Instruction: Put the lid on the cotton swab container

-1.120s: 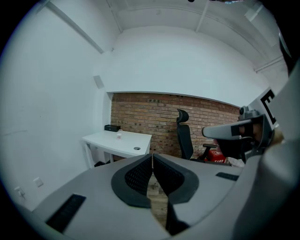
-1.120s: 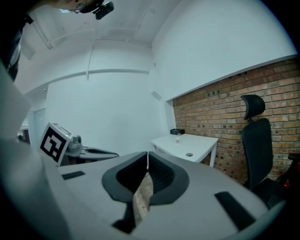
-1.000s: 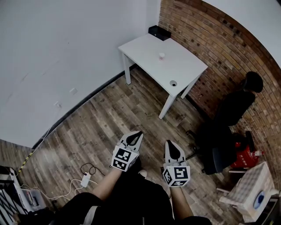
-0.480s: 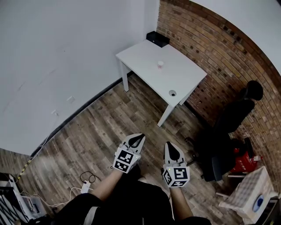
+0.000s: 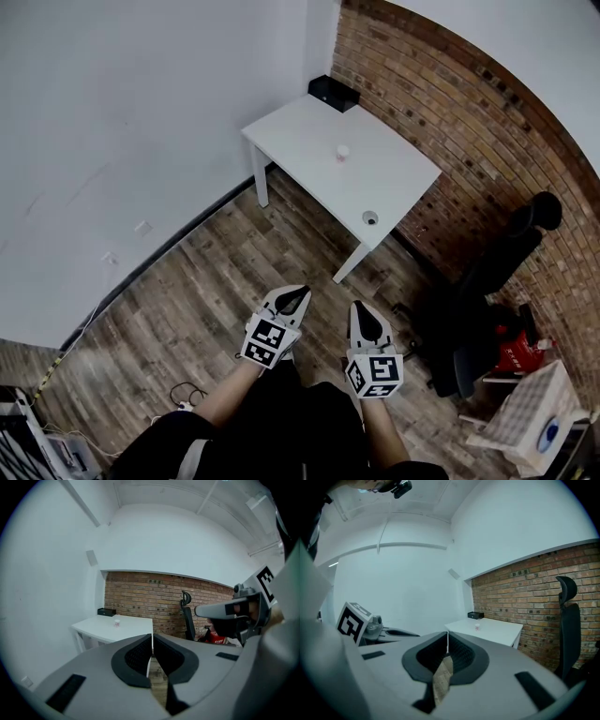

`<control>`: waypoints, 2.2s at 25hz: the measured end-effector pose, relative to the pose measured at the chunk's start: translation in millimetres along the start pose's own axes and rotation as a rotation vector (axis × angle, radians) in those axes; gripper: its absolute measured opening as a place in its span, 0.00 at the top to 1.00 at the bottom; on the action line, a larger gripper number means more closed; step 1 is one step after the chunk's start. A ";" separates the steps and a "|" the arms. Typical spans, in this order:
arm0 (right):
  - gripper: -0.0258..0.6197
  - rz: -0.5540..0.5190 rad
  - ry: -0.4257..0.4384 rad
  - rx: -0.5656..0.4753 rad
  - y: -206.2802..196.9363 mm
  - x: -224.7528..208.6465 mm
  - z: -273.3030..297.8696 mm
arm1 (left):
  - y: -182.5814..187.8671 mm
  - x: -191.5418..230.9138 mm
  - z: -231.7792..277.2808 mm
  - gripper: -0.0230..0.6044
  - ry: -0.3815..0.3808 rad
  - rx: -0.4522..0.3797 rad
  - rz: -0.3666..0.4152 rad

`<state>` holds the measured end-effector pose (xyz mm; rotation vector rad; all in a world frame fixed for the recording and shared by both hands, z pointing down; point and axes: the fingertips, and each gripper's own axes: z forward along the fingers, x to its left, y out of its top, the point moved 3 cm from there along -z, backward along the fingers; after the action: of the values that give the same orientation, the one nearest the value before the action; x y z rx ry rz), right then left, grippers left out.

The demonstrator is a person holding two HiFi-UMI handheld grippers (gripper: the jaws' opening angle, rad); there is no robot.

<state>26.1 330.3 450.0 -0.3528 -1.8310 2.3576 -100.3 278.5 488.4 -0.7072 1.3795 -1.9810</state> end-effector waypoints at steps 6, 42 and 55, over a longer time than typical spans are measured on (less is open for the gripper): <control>0.92 0.006 -0.014 0.009 3.4 2.5 29.3 | 4.0 30.4 8.0 0.93 -0.011 0.007 0.001; 0.92 0.017 0.063 0.022 50.4 -123.9 215.2 | 54.4 135.2 187.7 0.93 0.063 0.063 -0.028; 0.92 -0.023 0.162 0.035 69.1 -190.5 292.4 | 76.5 165.4 269.3 0.93 0.145 0.075 -0.031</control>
<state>134.5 -7.9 470.8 -0.5002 -1.7101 2.2690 -2.2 -30.6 513.2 -0.5629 1.3765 -2.1325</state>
